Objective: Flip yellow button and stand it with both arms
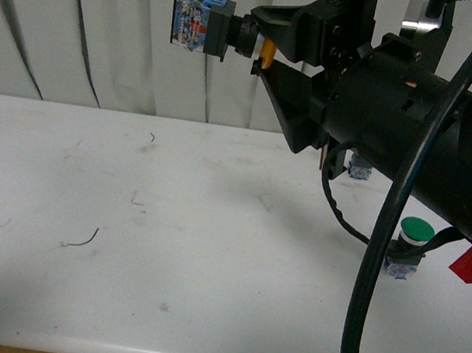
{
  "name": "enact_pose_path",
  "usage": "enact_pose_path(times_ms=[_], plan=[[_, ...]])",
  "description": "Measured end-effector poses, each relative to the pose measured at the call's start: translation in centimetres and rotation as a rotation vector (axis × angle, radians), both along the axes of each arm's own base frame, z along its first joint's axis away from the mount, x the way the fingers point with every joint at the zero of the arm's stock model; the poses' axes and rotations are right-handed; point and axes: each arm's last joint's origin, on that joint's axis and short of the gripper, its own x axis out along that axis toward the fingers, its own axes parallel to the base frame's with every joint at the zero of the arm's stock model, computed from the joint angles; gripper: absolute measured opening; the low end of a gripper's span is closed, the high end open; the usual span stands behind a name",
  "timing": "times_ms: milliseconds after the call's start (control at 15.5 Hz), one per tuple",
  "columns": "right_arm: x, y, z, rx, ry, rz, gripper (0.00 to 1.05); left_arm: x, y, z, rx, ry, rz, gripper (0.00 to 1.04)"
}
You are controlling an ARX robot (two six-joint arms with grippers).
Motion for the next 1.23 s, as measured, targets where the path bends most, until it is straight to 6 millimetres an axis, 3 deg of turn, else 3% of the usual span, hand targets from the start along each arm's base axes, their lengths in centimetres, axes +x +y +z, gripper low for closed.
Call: enact_pose_path(times_ms=[194, 259, 647, 712, 776, 1100, 1165, 1229], plan=[[0.0, 0.0, 0.0, -0.001, 0.000, 0.000, 0.36, -0.4, 0.0, -0.4, 0.000, -0.003, 0.000, 0.02], [0.0, 0.0, 0.0, -0.001, -0.001, 0.001, 0.36, -1.0, 0.0, -1.5, 0.000, 0.032, 0.000, 0.02], [0.0, 0.0, 0.0, -0.021, 0.012, -0.004, 0.36, -1.3, 0.0, -1.3, 0.000, -0.002, 0.000, 0.03], [0.0, -0.1, -0.1, -0.041, 0.026, -0.012, 0.36, -1.3, 0.0, -1.3, 0.000, -0.001, 0.000, 0.14], [0.5, -1.2, -0.3, -0.169, 0.105, -0.109, 0.36, -1.3, 0.0, -1.3, 0.001, -0.001, 0.000, 0.37], [1.6, -6.3, 0.2, -0.706, 0.032, -0.442, 0.36, -1.3, 0.0, -1.3, 0.000, -0.001, 0.000, 0.92], [1.8, -7.0, 0.5, -0.814, -0.020, -0.489, 0.36, -1.3, 0.0, -1.3, 0.001, -0.001, 0.000, 1.00], [1.9, -7.7, 0.9, -0.917, -0.064, -0.534, 0.36, -1.3, 0.0, -1.3, 0.002, -0.001, 0.000, 0.98]])
